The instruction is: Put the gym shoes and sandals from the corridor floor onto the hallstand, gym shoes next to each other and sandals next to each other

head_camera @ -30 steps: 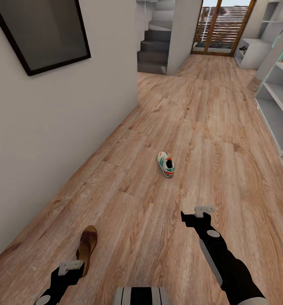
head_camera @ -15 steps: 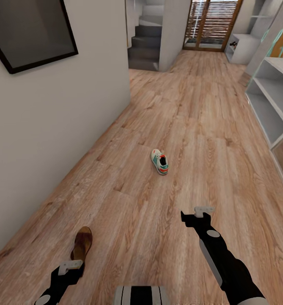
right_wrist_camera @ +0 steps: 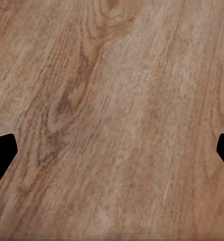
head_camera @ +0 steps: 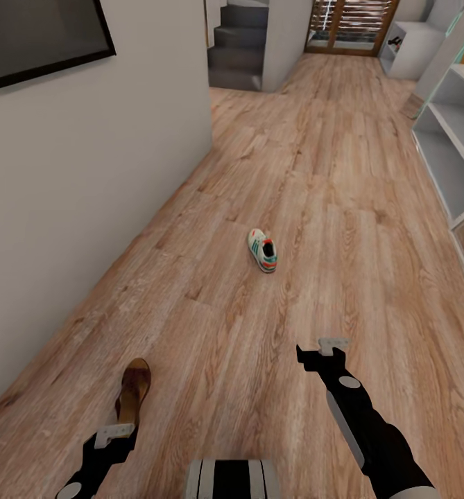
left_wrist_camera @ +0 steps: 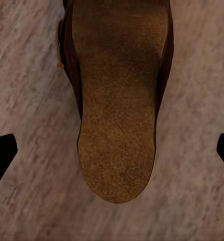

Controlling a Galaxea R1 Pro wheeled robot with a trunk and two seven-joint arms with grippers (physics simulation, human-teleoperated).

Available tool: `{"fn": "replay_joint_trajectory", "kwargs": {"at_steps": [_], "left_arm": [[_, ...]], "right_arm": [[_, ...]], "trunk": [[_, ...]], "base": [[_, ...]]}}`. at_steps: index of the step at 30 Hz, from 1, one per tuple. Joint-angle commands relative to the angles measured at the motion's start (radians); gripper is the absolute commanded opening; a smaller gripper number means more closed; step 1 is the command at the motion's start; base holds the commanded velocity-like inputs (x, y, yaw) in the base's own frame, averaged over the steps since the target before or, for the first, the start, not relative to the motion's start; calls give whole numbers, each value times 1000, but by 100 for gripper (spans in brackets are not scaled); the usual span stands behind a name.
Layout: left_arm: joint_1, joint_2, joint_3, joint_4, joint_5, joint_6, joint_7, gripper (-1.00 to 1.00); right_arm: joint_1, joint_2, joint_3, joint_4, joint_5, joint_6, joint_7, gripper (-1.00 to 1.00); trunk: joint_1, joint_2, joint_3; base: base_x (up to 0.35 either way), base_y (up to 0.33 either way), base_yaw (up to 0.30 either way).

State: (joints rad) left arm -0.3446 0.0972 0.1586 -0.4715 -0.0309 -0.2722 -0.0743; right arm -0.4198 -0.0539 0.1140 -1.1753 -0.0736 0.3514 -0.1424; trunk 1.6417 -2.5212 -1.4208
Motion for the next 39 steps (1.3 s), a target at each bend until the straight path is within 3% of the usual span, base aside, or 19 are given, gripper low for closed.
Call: {"fn": "replay_joint_trajectory", "kwargs": {"at_steps": [1, 28, 39], "left_arm": [[-1, -1, 8, 1, -2, -7, -8, 100], [-1, -2, 10, 1, -1, -62, -6, 100], [-1, -2, 14, 1, 3, -74, -5, 100]], "right_arm": [[0, -1, 4, -1, -8, 4, -9, 100], [0, -1, 4, -1, -8, 4, -9, 100], [0, -1, 4, -1, -8, 4, -11, 100]], "trunk": [[0, -1, -6], [12, -7, -151], [16, -9, -184]], "base": [[0, 0, 0], [0, 0, 0], [0, 0, 0]]}}
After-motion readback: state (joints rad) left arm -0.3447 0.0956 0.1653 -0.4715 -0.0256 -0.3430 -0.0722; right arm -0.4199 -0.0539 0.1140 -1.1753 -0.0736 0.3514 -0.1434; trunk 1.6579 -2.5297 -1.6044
